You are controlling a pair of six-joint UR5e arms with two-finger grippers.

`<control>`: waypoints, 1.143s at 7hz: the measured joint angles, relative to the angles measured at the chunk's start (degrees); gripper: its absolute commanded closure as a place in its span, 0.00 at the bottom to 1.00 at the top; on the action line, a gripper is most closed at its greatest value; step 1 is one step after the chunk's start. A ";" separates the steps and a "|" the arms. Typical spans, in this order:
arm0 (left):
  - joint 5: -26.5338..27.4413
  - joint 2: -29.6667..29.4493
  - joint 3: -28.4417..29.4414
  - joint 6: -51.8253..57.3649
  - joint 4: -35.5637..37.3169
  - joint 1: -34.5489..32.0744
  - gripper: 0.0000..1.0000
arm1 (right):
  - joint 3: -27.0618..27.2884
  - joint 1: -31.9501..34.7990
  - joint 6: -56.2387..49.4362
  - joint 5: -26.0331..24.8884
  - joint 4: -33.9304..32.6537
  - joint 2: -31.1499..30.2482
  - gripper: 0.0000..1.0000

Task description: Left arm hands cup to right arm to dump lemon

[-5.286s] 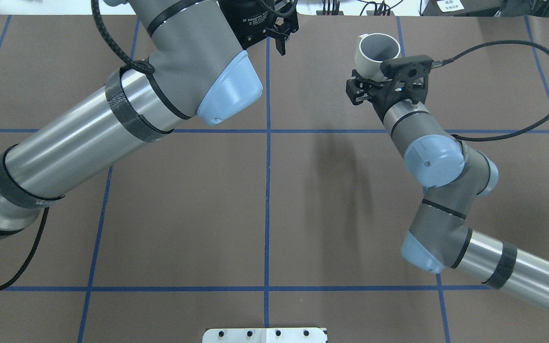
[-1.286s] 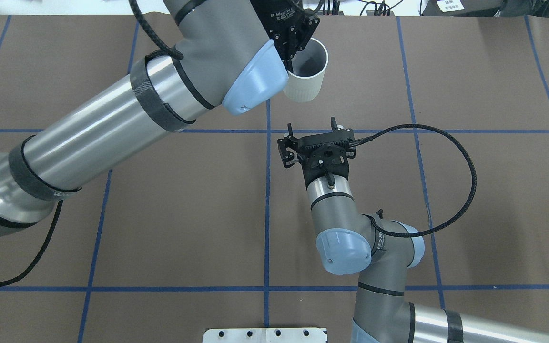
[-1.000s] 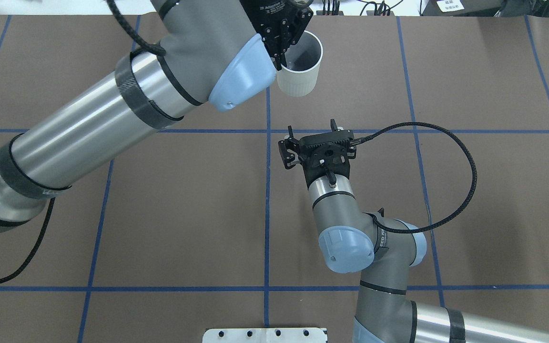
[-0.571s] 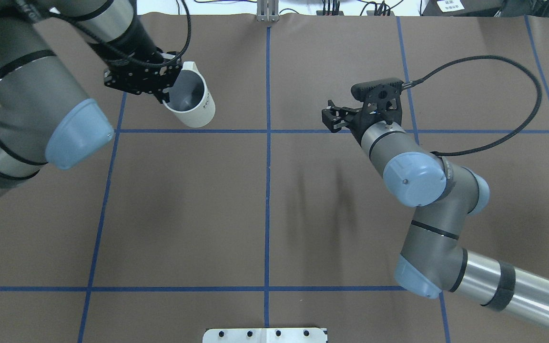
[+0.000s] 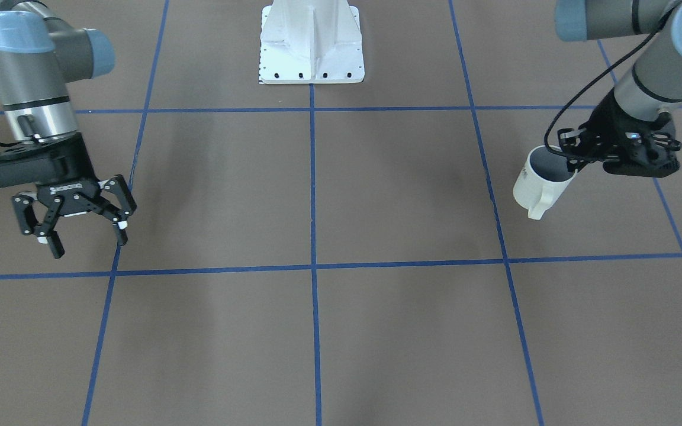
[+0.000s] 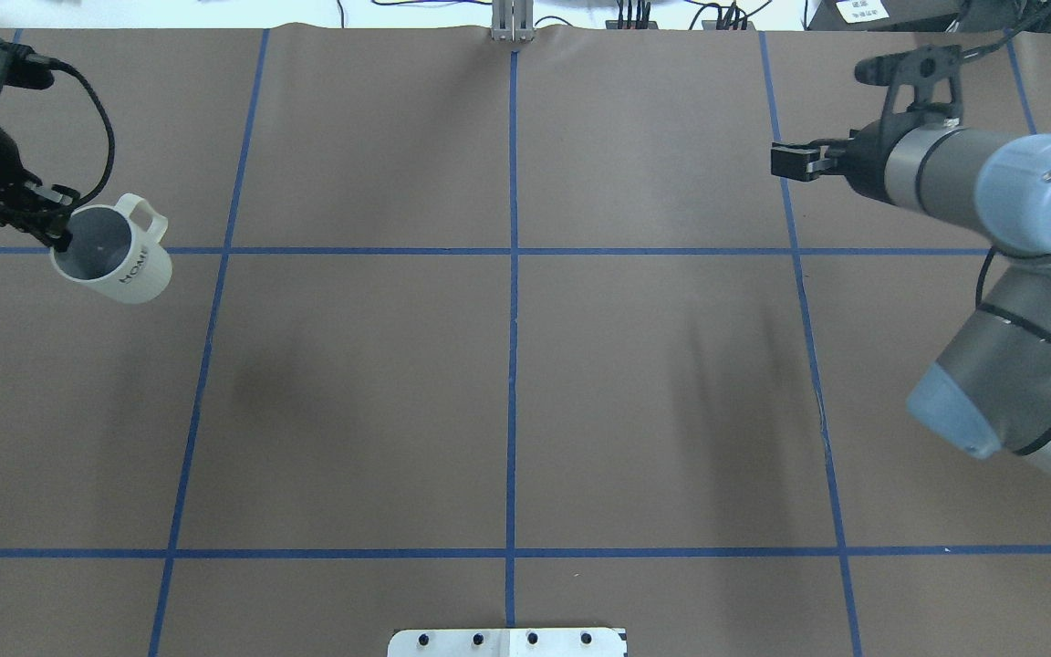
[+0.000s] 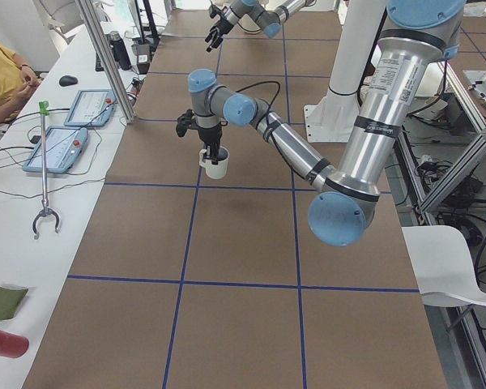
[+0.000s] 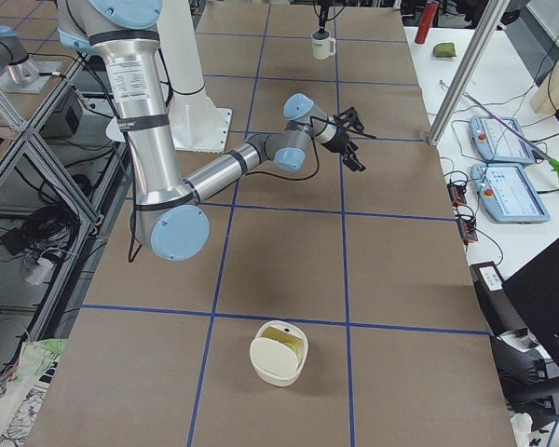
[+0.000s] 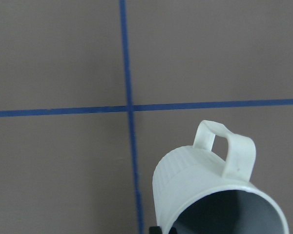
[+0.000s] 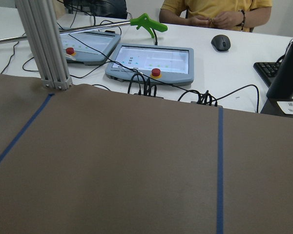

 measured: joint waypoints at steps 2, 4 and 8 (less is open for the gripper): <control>-3.13 2.72 5.56 8.47 -0.27 -0.82 0.99 | 0.18 12.06 -5.83 19.31 -1.24 -5.51 0.00; -6.11 3.07 10.11 10.15 -0.28 -0.70 0.64 | 0.54 21.90 -20.35 33.42 -9.94 -8.98 0.00; -6.09 4.03 11.59 14.64 -0.11 -4.49 0.00 | 0.81 30.48 -52.35 38.53 -36.19 -8.08 0.00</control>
